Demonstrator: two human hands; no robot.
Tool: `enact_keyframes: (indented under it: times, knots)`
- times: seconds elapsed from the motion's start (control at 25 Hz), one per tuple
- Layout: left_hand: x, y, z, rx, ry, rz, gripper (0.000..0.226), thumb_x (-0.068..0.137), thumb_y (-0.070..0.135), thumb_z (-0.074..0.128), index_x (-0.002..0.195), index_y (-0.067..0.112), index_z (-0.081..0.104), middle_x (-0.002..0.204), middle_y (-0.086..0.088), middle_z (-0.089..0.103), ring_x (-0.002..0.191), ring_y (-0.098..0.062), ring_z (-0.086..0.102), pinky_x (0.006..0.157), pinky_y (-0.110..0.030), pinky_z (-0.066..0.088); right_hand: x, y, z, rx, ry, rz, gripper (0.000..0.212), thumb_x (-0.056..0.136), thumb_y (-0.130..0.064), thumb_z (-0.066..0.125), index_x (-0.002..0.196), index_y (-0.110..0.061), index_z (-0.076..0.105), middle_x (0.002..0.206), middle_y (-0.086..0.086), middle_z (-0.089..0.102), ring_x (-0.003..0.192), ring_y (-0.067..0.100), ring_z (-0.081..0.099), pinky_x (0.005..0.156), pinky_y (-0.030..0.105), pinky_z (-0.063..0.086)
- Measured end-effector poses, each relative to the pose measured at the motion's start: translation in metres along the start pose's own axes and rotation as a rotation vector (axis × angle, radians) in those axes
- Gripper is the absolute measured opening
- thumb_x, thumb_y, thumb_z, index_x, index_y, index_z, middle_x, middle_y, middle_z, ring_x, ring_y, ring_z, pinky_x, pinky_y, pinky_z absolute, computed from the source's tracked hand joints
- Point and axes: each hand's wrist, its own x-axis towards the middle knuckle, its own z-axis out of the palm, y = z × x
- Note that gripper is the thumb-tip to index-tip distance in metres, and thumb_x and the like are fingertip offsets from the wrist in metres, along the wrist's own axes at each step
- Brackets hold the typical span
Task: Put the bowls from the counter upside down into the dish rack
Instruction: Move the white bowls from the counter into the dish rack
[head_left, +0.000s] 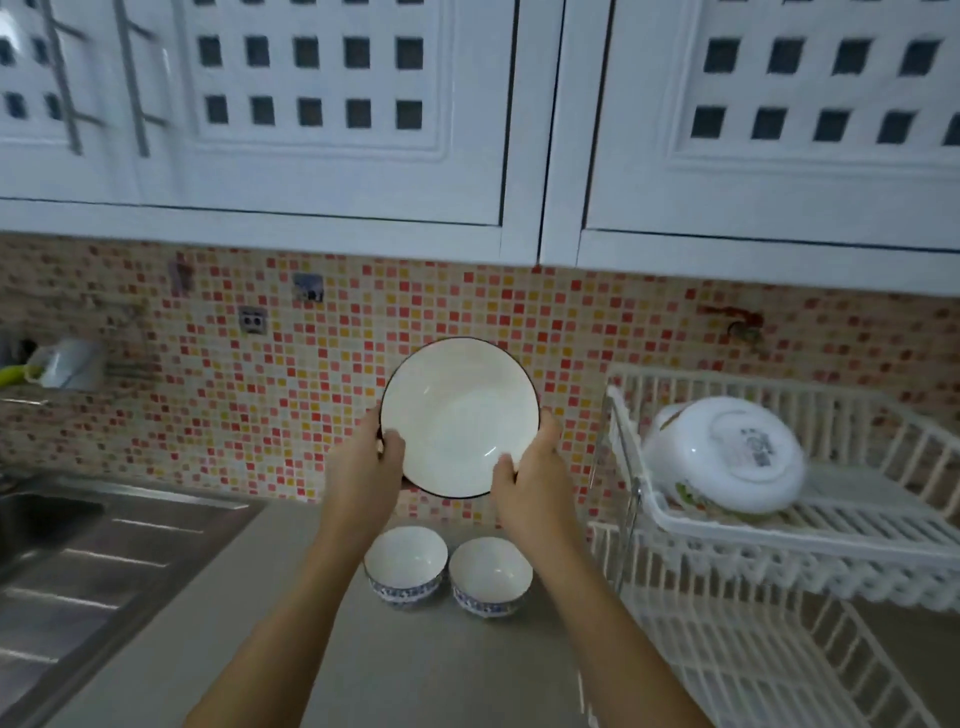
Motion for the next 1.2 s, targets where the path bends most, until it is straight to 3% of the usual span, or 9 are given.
enact_keyframes:
  times: [0.12, 0.2, 0.28, 0.36, 0.6, 0.76, 0.88, 1.04, 1.2]
  knots:
    - [0.003, 0.064, -0.01, -0.012, 0.117, 0.204, 0.031, 0.098, 0.016, 0.039, 0.124, 0.009, 0.054, 0.084, 0.0, 0.062, 0.068, -0.021, 0.066, 0.054, -0.034, 0.058, 0.02, -0.028, -0.063, 0.131, 0.068, -0.073, 0.058, 0.095, -0.015, 0.046, 0.144, -0.018, 0.016, 0.124, 0.003, 0.055, 0.093, 0.017, 0.059, 0.07, 0.024, 0.05]
    - [-0.001, 0.101, -0.005, -0.004, 0.19, 0.331, 0.03, 0.097, 0.016, 0.042, 0.123, 0.008, 0.055, 0.079, 0.0, 0.063, 0.06, -0.015, 0.063, 0.048, -0.024, 0.049, 0.033, -0.028, -0.11, 0.286, 0.025, -0.03, 0.046, 0.094, -0.014, 0.046, 0.137, -0.023, 0.03, 0.11, -0.005, 0.059, 0.087, 0.011, 0.059, 0.076, 0.032, 0.054]
    - [-0.009, 0.133, 0.01, -0.051, 0.157, 0.413, 0.033, 0.097, 0.018, 0.044, 0.129, 0.012, 0.051, 0.083, -0.002, 0.065, 0.063, -0.02, 0.066, 0.053, -0.033, 0.055, 0.04, -0.015, -0.152, 0.388, -0.034, 0.032, 0.027, 0.095, -0.015, 0.044, 0.12, -0.025, 0.046, 0.108, -0.002, 0.062, 0.092, 0.015, 0.061, 0.084, 0.044, 0.057]
    - [-0.014, 0.161, 0.034, -0.179, -0.001, 0.381, 0.039, 0.095, 0.028, 0.047, 0.133, 0.017, 0.045, 0.097, 0.004, 0.065, 0.077, -0.018, 0.069, 0.066, -0.039, 0.06, 0.041, 0.008, -0.191, 0.317, 0.02, -0.045, 0.022, 0.096, -0.012, 0.041, 0.112, -0.024, 0.051, 0.108, 0.001, 0.064, 0.091, 0.016, 0.062, 0.085, 0.044, 0.057]
    - [-0.015, 0.231, 0.1, -0.465, -0.537, 0.41, 0.061, 0.076, 0.07, 0.034, 0.126, 0.037, 0.045, 0.13, 0.01, 0.057, 0.111, -0.012, 0.061, 0.095, -0.041, 0.052, 0.035, 0.079, -0.306, -0.084, 0.278, -0.447, 0.042, 0.099, -0.014, 0.038, 0.138, -0.027, 0.034, 0.09, -0.016, 0.06, 0.068, -0.013, 0.056, 0.06, 0.001, 0.04]
    - [-0.025, 0.284, 0.156, -0.23, -0.795, 0.598, 0.067, 0.074, 0.062, 0.053, 0.135, 0.043, 0.036, 0.139, 0.016, 0.048, 0.124, -0.008, 0.051, 0.102, -0.04, 0.047, 0.037, 0.132, -0.373, -0.277, 0.259, -0.572, 0.053, 0.091, -0.018, 0.039, 0.144, -0.012, 0.033, 0.129, 0.004, 0.057, 0.102, 0.01, 0.057, 0.081, 0.015, 0.043]
    - [-0.033, 0.306, 0.186, -0.172, -0.927, 0.585, 0.083, 0.067, 0.055, 0.068, 0.139, 0.047, 0.028, 0.137, 0.02, 0.046, 0.126, -0.005, 0.047, 0.103, -0.032, 0.042, 0.04, 0.163, -0.397, -0.364, 0.267, -0.679, 0.058, 0.087, -0.008, 0.048, 0.142, -0.005, 0.032, 0.129, 0.014, 0.056, 0.1, 0.017, 0.052, 0.083, 0.013, 0.037]
    - [-0.04, 0.329, 0.213, -0.008, -0.949, 0.624, 0.095, 0.065, 0.038, 0.081, 0.141, 0.042, 0.025, 0.135, 0.015, 0.049, 0.123, -0.009, 0.05, 0.102, -0.031, 0.045, 0.053, 0.195, -0.415, -0.42, 0.238, -0.752, 0.064, 0.081, 0.001, 0.052, 0.14, -0.008, 0.03, 0.13, 0.02, 0.055, 0.097, 0.019, 0.055, 0.086, 0.016, 0.041]
    - [-0.054, 0.335, 0.231, 0.214, -0.755, 0.669, 0.088, 0.059, 0.041, 0.085, 0.13, 0.026, 0.036, 0.12, 0.01, 0.053, 0.107, -0.013, 0.054, 0.085, -0.025, 0.052, 0.075, 0.209, -0.427, -0.504, 0.042, -0.682, 0.082, 0.081, 0.003, 0.064, 0.142, -0.027, 0.018, 0.142, 0.014, 0.045, 0.095, 0.029, 0.063, 0.079, 0.031, 0.053]
